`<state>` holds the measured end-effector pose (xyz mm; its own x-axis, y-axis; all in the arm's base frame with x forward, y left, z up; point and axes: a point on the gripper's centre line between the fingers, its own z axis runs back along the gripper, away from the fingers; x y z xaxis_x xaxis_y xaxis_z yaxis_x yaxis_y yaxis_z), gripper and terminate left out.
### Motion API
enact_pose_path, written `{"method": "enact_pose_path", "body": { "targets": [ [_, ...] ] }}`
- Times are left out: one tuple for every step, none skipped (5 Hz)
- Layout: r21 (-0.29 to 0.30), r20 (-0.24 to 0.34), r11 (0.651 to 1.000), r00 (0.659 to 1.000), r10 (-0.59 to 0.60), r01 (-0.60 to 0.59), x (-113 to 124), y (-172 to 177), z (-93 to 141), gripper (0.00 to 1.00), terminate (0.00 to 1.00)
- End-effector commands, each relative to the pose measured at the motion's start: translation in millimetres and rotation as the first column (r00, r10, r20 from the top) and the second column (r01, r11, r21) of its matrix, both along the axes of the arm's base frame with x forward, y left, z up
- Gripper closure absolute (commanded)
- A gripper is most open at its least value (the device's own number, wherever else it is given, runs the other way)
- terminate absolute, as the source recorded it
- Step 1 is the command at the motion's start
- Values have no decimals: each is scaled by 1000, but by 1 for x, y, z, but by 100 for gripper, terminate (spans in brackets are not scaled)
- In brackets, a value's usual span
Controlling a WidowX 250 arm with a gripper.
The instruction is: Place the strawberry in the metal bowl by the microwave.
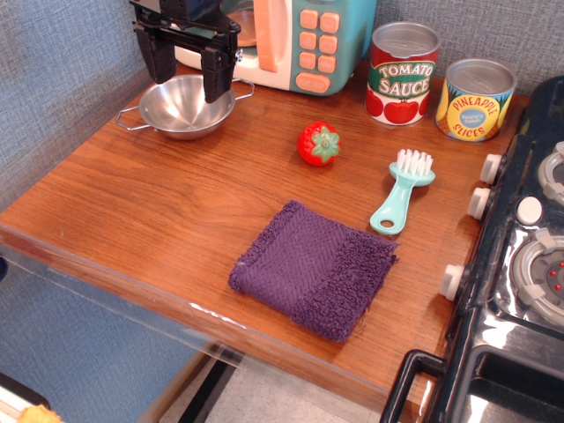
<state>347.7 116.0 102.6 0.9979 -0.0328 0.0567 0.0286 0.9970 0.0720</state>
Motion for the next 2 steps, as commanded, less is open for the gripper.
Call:
{"method": "enact_pose_path", "body": {
  "targets": [
    [0, 0, 1000, 1000, 0, 0, 0, 0, 0, 0, 0],
    [19, 3, 1000, 1000, -4, 4, 16, -12, -5, 0, 0]
  ]
}}
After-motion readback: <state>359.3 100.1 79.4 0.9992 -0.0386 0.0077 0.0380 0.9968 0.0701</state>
